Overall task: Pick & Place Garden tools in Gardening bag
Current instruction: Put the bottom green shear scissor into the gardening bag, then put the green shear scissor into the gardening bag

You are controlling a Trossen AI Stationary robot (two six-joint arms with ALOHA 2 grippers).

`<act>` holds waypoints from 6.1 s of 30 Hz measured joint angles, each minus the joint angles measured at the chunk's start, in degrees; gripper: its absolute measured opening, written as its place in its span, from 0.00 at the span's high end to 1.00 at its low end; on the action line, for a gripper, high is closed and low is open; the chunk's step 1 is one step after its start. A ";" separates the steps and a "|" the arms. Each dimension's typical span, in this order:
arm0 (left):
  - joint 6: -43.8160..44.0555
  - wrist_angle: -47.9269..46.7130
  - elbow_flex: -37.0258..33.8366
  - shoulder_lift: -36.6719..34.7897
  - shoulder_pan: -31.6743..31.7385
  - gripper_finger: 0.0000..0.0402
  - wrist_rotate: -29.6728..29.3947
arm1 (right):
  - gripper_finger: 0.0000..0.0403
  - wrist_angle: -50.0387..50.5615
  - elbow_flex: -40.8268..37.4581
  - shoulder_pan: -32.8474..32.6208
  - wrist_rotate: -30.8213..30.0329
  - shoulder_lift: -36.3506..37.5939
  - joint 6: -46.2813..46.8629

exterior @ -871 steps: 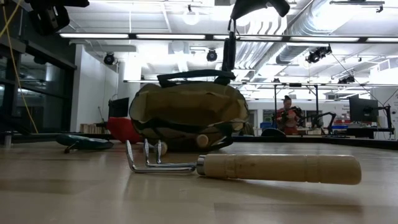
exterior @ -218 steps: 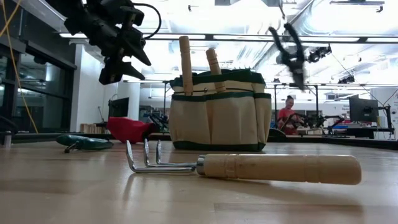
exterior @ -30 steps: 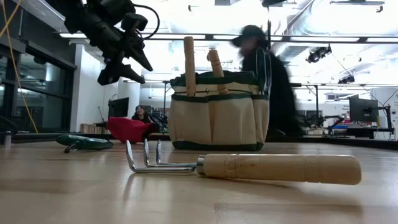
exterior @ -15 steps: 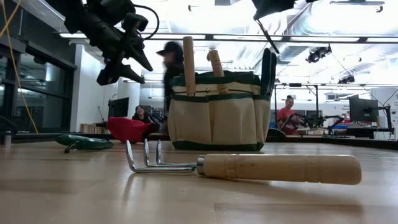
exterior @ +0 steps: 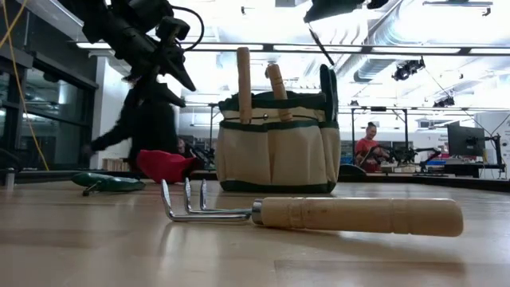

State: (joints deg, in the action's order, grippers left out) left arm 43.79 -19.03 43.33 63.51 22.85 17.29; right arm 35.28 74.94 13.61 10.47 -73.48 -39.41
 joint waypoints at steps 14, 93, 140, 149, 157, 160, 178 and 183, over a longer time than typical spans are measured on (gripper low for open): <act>-0.24 0.00 0.00 0.00 -0.02 0.58 -0.03 | 0.99 -4.23 0.13 1.87 4.71 -2.23 -2.35; 6.52 -33.10 0.01 3.80 -8.99 0.58 -13.19 | 0.53 9.87 0.00 -2.65 -6.97 3.46 75.69; -1.27 -25.30 0.15 25.55 -8.99 0.80 -13.42 | 0.53 9.58 0.02 -6.50 -12.06 3.44 78.19; -3.04 -25.62 0.09 25.59 -8.98 0.97 -12.01 | 0.53 9.58 0.02 -6.50 -12.02 3.44 78.19; -4.60 -25.75 0.05 25.62 -8.98 1.00 -11.47 | 0.53 9.58 0.07 -6.50 -11.86 3.44 78.21; -5.57 -25.85 -0.06 24.38 -8.98 1.00 -11.15 | 0.53 9.58 0.07 -6.50 -11.85 3.44 78.21; -3.03 -32.29 -0.17 4.49 -9.05 1.00 -9.36 | 0.53 9.58 0.07 -6.50 -12.06 3.41 77.56; -1.70 -31.89 -0.15 -2.72 -9.05 1.00 -8.81 | 0.53 9.42 0.07 -6.50 -12.06 3.41 77.12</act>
State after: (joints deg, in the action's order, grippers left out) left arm 42.09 -50.92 43.18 60.78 13.80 8.48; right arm 44.70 75.00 7.11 -1.58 -70.06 37.71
